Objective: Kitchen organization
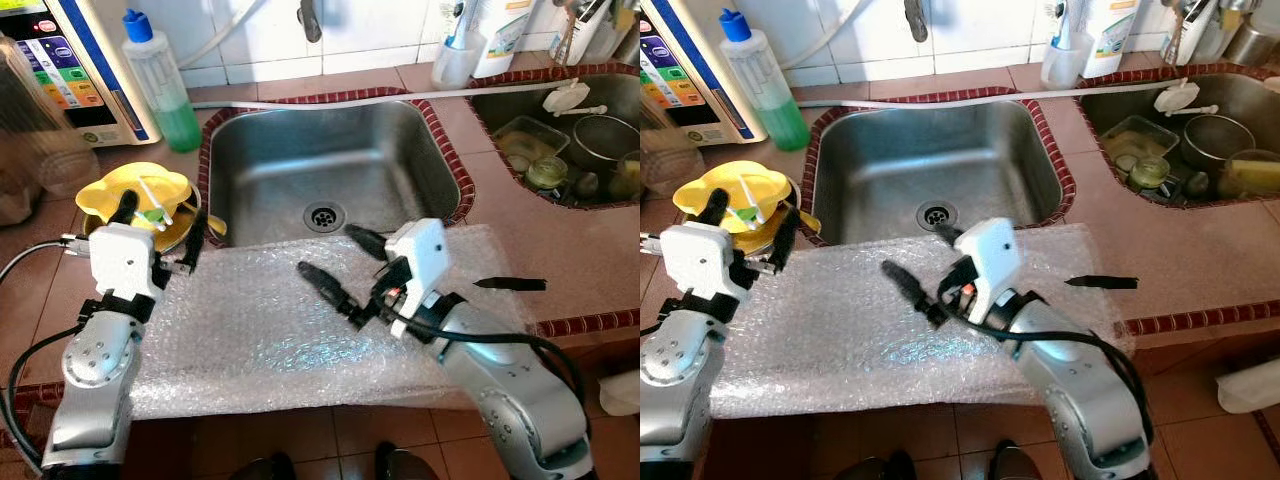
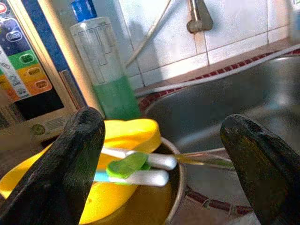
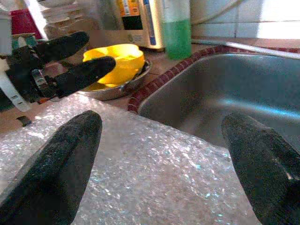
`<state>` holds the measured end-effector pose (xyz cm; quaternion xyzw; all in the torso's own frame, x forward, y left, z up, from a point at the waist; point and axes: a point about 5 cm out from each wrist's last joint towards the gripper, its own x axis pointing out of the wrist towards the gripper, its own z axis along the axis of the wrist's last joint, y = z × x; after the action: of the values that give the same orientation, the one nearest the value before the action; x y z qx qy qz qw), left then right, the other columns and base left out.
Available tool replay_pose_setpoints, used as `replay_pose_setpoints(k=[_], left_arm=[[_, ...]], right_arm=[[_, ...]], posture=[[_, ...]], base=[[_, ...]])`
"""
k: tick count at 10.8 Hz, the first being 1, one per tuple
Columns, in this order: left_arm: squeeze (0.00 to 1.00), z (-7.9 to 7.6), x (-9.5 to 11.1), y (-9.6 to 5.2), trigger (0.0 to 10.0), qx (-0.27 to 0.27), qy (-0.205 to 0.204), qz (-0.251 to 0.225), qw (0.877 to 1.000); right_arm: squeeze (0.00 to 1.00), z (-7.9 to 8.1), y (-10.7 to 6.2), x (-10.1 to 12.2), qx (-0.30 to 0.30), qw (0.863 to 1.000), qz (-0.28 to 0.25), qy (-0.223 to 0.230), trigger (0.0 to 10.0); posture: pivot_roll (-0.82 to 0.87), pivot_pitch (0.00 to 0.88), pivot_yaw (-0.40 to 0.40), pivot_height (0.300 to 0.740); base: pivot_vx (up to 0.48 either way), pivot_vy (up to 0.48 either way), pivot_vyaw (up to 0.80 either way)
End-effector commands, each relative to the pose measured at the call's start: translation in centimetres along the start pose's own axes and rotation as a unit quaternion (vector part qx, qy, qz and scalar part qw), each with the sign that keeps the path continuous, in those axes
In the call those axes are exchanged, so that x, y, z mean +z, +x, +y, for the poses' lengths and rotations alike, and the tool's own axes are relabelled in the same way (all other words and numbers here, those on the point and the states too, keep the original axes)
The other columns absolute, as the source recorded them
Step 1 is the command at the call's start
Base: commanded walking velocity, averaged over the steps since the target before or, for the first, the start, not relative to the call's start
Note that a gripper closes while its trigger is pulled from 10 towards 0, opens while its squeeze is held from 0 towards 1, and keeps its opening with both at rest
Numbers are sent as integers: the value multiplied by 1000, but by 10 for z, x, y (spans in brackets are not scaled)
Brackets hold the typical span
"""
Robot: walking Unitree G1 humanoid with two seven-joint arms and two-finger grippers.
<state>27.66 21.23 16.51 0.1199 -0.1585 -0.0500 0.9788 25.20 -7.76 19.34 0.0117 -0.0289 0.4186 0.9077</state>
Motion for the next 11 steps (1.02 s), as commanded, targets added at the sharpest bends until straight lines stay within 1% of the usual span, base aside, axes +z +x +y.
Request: replay_pose_setpoints(k=[1,4,5,7,9,11], left_arm=[[0,0,-1,-3,10000,-10,10,4,1000],[0,3,-14,-6,10000,-12,18,25,999],[0,4,-17,-4,10000,-20,38,29,999],[0,7,-19,3,10000,-15,55,28,998],[0,9,-20,6,10000,-13,61,23,998],[0,10,-16,9,10000,-10,71,12,997]], right_arm=[[0,6,0,6,19,1000,-9,-3,10000],[0,7,-1,8,19,1000,-8,-4,10000],[0,8,-3,9,18,1000,-6,-6,10000],[0,5,-4,12,12,1000,-9,-11,10000],[0,7,-6,13,8,1000,-8,-14,10000],[0,6,-6,14,4,1000,-11,-18,10000]], posture=[[-179,199,78,740],[-195,213,69,740],[-207,215,66,740],[-215,221,66,740],[-225,216,71,740],[-228,207,71,740]], base=[[0,0,0],[0,0,0],[0,0,0],[0,0,0],[0,0,0],[0,0,0]])
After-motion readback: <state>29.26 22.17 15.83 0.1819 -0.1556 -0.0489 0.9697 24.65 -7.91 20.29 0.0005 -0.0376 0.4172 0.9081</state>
